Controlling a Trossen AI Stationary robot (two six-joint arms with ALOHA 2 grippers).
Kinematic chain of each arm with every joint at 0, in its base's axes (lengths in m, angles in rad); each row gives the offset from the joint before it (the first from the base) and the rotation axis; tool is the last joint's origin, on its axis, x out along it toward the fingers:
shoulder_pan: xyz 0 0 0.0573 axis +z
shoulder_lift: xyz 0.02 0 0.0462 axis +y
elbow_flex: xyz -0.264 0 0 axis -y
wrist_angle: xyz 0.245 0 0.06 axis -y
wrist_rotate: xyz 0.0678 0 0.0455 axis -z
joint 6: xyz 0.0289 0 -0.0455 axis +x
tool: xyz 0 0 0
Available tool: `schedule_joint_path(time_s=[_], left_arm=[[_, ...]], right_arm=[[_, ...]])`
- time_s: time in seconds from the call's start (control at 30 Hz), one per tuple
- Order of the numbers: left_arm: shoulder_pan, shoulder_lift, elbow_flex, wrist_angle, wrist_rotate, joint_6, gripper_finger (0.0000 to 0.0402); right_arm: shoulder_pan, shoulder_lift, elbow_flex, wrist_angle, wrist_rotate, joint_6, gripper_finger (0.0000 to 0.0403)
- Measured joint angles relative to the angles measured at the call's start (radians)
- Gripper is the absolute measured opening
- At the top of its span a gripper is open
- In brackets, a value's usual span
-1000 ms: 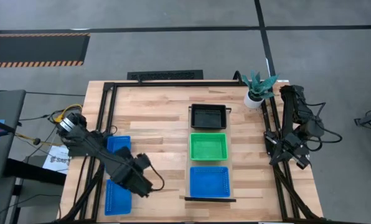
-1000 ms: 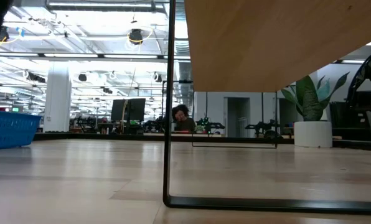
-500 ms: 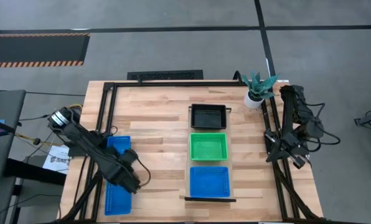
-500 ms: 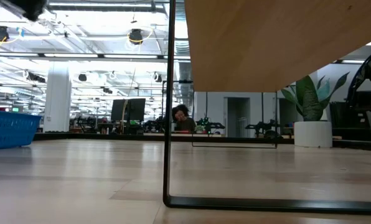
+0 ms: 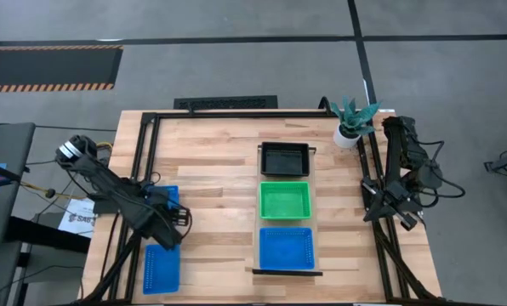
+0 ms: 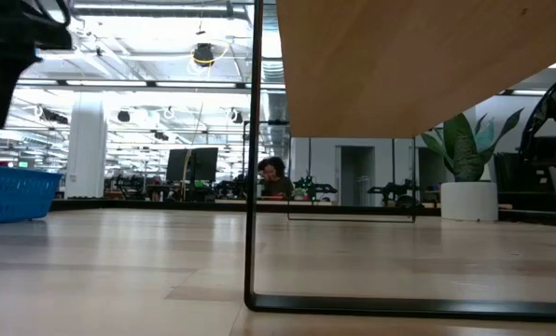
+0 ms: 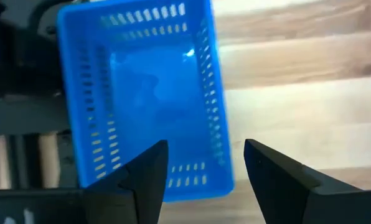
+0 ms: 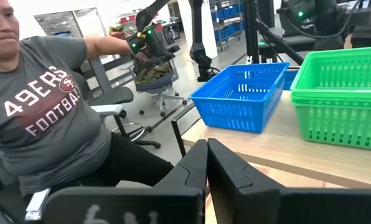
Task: Stack baskets on shelf by color
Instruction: Stack the top blue bin into the blue bin on the shelf
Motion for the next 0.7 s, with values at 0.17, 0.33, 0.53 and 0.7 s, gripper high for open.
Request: schedule_joint_path(time_s=[0.17, 0.33, 0.53, 0.7], left_arm=[[0.044, 0.039, -0.001, 0.024, -0.036, 0.054, 0.0198], [0.107, 0.095, -0.001, 0.056, -0.047, 0.159, 0.0198], [0.175, 0.150, -0.001, 0.093, -0.062, 0.256, 0.0198], [0.213, 0.187, -0.002, 0.098, -0.039, 0.273, 0.0198]], right_arm=[[0.000, 0.000, 0.000, 0.000, 0.001, 0.000, 0.0033], [0.000, 0.000, 0.000, 0.000, 0.001, 0.002, 0.0033], [0.000, 0.000, 0.000, 0.000, 0.001, 0.016, 0.0033], [0.000, 0.000, 0.000, 0.000, 0.001, 0.018, 0.0033]])
